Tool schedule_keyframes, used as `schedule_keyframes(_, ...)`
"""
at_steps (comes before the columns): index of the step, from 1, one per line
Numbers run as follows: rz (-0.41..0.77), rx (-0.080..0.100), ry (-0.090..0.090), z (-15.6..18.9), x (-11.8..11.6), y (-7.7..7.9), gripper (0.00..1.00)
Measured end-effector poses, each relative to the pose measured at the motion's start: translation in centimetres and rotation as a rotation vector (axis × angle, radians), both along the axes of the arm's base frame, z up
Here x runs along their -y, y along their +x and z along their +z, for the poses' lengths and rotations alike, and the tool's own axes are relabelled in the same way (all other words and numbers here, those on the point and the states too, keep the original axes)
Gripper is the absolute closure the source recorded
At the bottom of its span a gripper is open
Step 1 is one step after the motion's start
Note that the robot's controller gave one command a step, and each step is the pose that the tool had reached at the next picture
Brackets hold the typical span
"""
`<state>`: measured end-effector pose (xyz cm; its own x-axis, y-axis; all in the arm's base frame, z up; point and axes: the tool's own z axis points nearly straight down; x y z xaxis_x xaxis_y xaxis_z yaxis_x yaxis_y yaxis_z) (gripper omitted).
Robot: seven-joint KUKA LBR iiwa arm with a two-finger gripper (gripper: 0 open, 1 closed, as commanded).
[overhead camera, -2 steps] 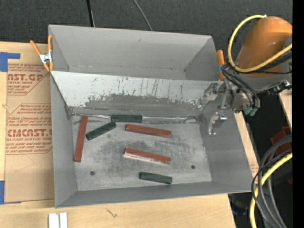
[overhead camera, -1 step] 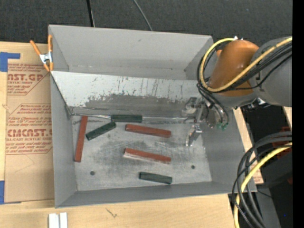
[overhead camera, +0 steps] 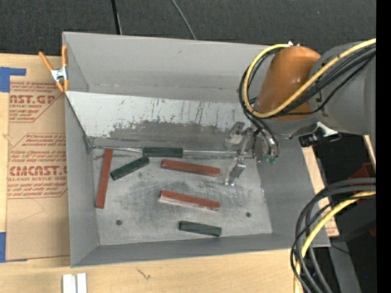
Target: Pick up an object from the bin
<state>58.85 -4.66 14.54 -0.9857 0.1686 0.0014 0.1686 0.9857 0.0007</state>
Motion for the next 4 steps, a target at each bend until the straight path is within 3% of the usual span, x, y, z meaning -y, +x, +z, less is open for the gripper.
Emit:
schedule_keyframes(1,0.021,0.006,-0.002,1.9,-0.7,0.2,0.00)
schedule_keyframes(2,-0.098,0.008,0.000,-5.6,-2.1,0.5,0.00)
schedule_keyframes(3,-0.039,0.026,-0.004,-6.8,-3.0,1.1,1.00)
schedule_keyframes(4,-0.039,0.026,-0.005,-6.8,-3.0,1.1,1.00)
